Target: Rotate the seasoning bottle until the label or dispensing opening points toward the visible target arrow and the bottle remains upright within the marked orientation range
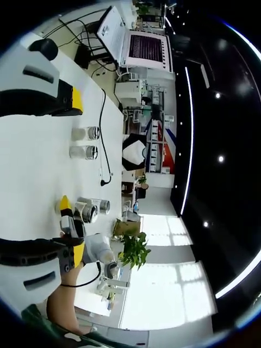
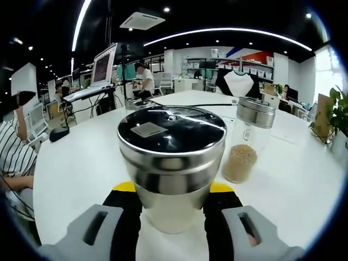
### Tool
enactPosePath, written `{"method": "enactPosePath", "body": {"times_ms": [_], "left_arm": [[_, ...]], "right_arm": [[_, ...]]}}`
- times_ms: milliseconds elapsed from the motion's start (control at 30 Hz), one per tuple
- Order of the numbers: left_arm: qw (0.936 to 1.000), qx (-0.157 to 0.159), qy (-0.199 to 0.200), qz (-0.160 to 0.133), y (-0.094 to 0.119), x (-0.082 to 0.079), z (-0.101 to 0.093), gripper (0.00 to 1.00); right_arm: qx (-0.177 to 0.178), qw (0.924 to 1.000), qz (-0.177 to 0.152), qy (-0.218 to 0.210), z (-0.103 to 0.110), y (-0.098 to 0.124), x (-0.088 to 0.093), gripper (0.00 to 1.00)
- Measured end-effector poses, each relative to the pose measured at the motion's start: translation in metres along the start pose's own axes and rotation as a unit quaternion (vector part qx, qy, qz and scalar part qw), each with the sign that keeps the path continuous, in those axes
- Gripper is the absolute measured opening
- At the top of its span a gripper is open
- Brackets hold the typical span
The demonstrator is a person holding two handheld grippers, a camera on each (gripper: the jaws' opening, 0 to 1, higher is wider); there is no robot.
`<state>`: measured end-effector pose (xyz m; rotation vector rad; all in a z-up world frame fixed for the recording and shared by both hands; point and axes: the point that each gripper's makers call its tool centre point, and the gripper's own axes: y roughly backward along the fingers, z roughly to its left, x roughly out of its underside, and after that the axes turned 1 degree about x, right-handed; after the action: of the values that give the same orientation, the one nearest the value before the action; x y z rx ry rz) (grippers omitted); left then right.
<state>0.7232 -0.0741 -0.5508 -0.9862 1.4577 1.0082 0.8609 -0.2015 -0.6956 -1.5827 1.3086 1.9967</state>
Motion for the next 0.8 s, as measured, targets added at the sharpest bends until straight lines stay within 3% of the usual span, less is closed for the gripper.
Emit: {"method": "enactPosePath", "body": {"times_ms": [333, 800], "left_arm": [[1.0, 0.007, -0.003, 0.005, -0.003, 0.002, -0.005, 0.98], [0.9999, 0.011, 0.0, 0.009, -0.005, 0.005, -0.008, 0.98]], "right_arm": [[0.003, 1.0, 0.0, -0.006, 0.006, 0.015, 0.01, 0.43], [0.006, 1.0, 0.0, -0.007, 0.007, 0.019, 0.01, 0.43]]}}
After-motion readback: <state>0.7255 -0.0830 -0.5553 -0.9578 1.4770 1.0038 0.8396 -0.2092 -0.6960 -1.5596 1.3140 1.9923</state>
